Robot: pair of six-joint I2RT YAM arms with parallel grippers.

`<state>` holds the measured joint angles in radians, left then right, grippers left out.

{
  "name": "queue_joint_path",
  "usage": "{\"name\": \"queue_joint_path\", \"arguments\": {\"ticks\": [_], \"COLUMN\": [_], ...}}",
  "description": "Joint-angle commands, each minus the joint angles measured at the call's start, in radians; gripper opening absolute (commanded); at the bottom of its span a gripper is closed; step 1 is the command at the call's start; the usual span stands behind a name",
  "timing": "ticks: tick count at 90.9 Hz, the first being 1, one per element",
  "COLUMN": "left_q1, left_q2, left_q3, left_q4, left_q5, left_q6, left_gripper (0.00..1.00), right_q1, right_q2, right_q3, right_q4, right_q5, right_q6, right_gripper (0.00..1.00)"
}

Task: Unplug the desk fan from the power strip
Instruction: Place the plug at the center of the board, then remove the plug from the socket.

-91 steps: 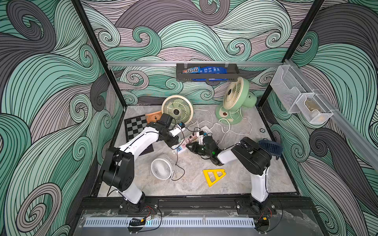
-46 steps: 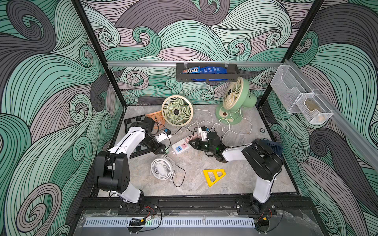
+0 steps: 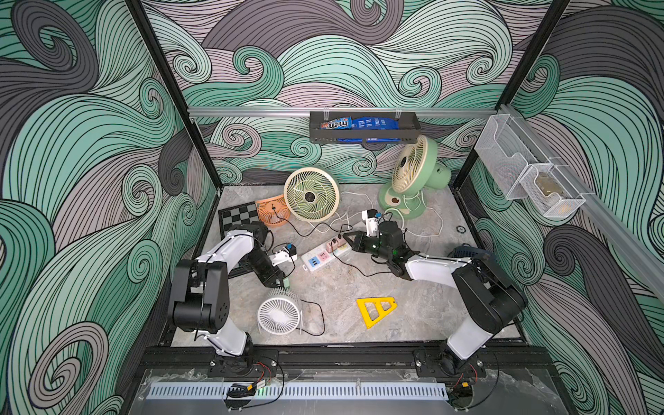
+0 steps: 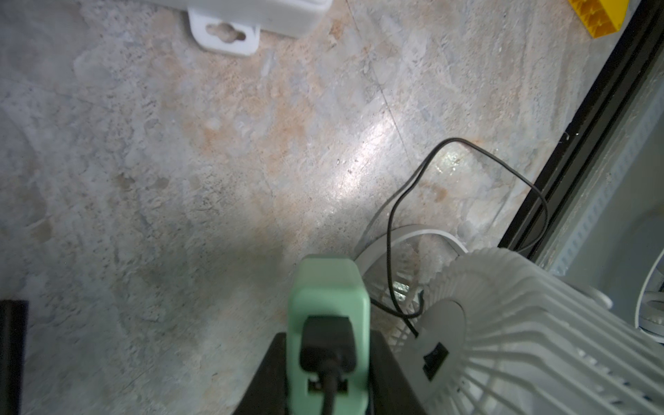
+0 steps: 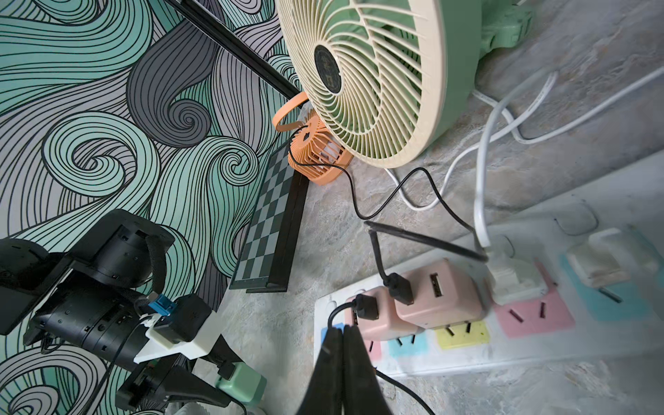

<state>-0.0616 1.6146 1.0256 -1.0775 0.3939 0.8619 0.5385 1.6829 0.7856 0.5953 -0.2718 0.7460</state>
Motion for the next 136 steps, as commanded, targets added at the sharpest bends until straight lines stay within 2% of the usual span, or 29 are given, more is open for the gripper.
{"name": "queue_joint_path", "arguments": {"ticks": [1,7,15,37,57,69,84,93,101,136], "left_q1": [0.008,0.009,0.011,0.012,-0.005,-0.042,-0.123,-0.171,-0.21,-0.314], "left_q2": [0.02,0.023,0.022,-0.002,0.013,0.028,0.06,0.091,0.125,0.245], "left_q3": [0.036,0.046,0.065,0.189,0.326,0.334,0.292,0.278,0.277,0.281], "left_q4": [-0.015,-0.017,-0.024,-0.08,-0.062,0.06,0.258,0.355,0.413,0.554], "left_q5": [0.012,0.016,0.025,0.077,0.191,0.189,0.118,0.066,0.025,-0.125], "left_q6": [0.017,0.013,0.008,-0.02,-0.129,-0.244,-0.364,-0.424,-0.46,-0.558], "left_gripper": [0.25,0.35,0.43,0.55,0.56,0.56,0.55,0.49,0.46,0.43], "right_q1": [-0.009,-0.009,-0.014,-0.026,-0.026,-0.023,-0.025,-0.023,-0.018,0.004], "right_q2": [-0.009,-0.009,-0.006,0.024,0.093,0.129,0.178,0.214,0.239,0.295], "right_q3": [-0.021,-0.026,-0.026,-0.014,0.017,0.023,0.023,0.025,0.037,0.049], "right_q4": [-0.003,0.004,0.006,0.011,0.012,0.032,0.084,0.121,0.129,0.156], "right_q5": [-0.018,-0.021,-0.029,-0.081,-0.131,-0.146,-0.156,-0.174,-0.176,-0.17], "right_q6": [-0.018,-0.018,-0.017,-0.01,-0.004,0.008,0.039,0.067,0.078,0.1], "right_gripper": [0.12,0.13,0.15,0.16,0.15,0.11,0.05,0.03,0.02,0.02]}}
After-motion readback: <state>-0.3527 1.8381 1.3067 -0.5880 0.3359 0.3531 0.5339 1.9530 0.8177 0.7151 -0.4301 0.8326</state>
